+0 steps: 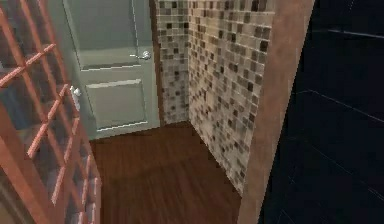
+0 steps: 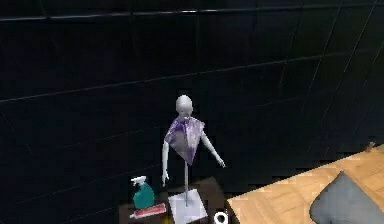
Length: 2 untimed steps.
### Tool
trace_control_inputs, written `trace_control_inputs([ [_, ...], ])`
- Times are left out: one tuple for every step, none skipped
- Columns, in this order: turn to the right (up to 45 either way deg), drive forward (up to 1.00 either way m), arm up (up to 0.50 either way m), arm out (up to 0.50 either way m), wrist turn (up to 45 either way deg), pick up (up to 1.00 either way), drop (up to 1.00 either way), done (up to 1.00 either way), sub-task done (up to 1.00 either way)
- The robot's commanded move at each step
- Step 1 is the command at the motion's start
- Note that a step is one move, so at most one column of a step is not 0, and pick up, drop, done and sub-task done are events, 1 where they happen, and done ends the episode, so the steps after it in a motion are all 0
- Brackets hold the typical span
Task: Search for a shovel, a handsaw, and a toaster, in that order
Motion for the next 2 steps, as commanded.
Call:
trace_control_inputs([
  [0.0,0.35,0.0,0.0,0.0,0.0,0.0,0.0,0.0],
  [-18.0,0.0,0.0,0.0,0.0,0.0,0.0,0.0,0.0],
])
